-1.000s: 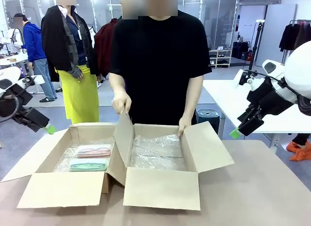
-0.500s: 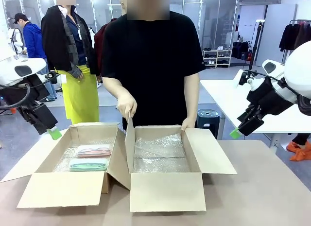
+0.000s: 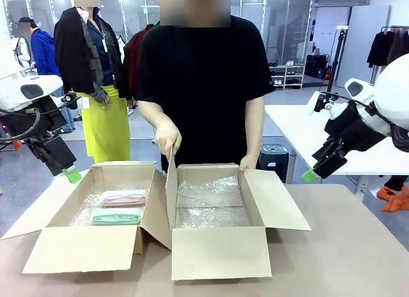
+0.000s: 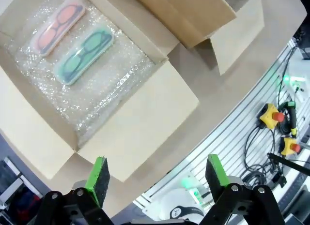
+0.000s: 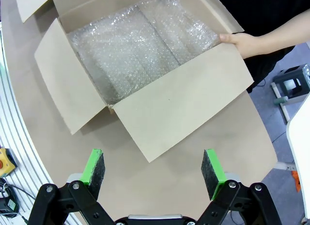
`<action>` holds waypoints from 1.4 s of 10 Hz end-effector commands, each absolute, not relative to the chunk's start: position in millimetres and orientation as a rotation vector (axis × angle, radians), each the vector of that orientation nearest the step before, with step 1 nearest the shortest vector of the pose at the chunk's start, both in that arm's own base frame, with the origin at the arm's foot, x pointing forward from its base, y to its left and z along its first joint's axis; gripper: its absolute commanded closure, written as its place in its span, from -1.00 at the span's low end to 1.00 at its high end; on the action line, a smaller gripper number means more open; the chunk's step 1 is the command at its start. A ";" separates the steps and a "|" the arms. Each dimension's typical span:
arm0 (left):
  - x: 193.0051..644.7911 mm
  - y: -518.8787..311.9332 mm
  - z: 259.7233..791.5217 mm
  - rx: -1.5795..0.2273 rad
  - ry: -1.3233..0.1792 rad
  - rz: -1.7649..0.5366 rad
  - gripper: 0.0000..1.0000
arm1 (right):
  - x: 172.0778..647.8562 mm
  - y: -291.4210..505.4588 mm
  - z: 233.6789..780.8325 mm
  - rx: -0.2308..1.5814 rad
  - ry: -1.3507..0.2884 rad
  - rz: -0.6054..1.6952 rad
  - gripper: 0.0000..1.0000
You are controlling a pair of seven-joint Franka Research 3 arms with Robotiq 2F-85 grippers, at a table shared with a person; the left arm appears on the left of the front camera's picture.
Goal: Pack the glasses set securely to prepare it for shipping.
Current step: Position the Package Box on the left side of the table.
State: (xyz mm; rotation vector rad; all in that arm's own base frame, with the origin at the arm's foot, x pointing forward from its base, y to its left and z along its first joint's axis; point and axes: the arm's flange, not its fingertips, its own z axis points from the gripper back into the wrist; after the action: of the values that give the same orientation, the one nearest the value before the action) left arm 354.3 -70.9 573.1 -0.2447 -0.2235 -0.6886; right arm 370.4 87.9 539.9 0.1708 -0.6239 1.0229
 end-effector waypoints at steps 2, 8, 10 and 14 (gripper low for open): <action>352.3 -70.6 572.8 -0.241 -0.227 -0.672 -1.00 | 369.2 90.6 540.9 0.163 -0.624 1.020 -1.00; 352.3 -70.6 572.8 -0.241 -0.227 -0.672 -1.00 | 369.2 90.6 540.9 0.163 -0.624 1.020 -1.00; 352.3 -70.6 572.8 -0.241 -0.227 -0.672 -1.00 | 369.2 90.6 540.9 0.163 -0.624 1.020 -1.00; 352.3 -70.6 572.8 -0.241 -0.227 -0.672 -1.00 | 369.2 90.6 540.9 0.163 -0.624 1.020 -1.00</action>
State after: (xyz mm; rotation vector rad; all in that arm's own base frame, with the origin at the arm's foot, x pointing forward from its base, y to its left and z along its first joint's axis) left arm 354.4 -70.7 573.1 -0.2450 -0.2236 -0.6878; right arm 370.4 87.9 539.9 0.1707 -0.6239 1.0230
